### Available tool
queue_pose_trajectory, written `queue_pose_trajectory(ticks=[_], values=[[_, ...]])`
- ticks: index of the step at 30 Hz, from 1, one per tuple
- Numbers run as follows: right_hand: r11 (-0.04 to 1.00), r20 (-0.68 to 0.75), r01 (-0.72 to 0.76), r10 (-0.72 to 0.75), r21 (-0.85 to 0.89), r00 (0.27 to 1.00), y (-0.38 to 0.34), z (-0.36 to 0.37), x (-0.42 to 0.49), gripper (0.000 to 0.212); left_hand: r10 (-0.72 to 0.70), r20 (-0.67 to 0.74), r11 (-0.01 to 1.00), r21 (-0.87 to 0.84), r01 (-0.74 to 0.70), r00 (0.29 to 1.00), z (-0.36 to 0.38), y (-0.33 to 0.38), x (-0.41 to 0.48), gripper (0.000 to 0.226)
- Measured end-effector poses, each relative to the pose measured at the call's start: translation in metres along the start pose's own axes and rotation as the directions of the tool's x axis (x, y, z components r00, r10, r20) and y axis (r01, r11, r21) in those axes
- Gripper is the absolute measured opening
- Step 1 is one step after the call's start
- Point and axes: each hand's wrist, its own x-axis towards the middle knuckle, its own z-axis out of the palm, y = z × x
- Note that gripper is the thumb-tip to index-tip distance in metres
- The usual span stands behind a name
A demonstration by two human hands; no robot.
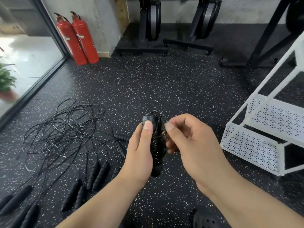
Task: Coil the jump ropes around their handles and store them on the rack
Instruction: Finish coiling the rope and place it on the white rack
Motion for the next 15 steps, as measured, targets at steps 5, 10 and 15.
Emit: queue_pose_trajectory(ticks=[5,10,15], values=[[0.995,-0.049,0.074,-0.078,-0.072,0.996,0.0022,0.0004,0.0005,0.006,-0.011,-0.031,0.999,0.033,0.012,0.999,-0.0034,0.0035,0.0048,0.042],[0.994,-0.083,0.085,-0.080,0.062,0.993,0.0004,0.0049,0.0014,0.007,0.010,0.013,0.997,0.074,-0.011,1.000,-0.0040,0.0033,0.0042,0.036],[0.989,-0.094,0.039,-0.026,0.142,0.995,0.0034,0.0081,0.0030,0.010,0.021,0.042,0.999,0.045,-0.023,0.999,-0.0050,0.0035,0.0036,0.034]])
